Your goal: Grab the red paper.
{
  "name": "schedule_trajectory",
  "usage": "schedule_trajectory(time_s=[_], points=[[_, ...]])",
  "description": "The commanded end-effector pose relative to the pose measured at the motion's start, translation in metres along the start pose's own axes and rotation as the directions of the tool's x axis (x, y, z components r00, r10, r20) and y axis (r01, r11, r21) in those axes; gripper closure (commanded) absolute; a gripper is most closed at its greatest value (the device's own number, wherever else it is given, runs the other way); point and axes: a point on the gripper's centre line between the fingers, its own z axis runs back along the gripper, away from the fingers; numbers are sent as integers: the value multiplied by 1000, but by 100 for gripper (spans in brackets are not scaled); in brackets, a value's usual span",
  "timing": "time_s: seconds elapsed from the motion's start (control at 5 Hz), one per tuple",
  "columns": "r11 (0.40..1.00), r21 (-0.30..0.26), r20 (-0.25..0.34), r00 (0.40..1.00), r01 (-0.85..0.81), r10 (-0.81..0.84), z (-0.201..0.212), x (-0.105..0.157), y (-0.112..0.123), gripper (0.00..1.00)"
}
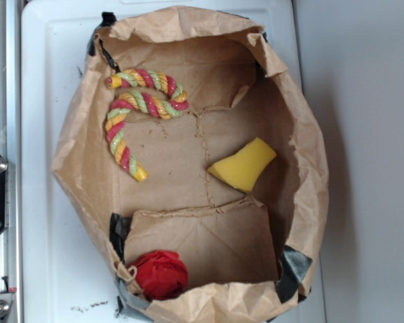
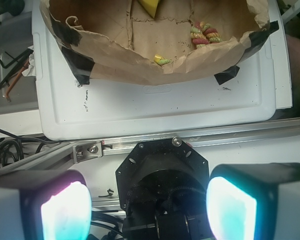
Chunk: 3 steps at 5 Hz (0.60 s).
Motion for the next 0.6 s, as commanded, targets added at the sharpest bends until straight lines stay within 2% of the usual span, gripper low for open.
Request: schedule_trajectory(time_s=[0.0, 0.4], points=[[1000, 0, 0, 1000, 0, 0, 0, 0, 0, 0], [997, 1, 50, 996, -74, 74, -6, 34, 4, 0]])
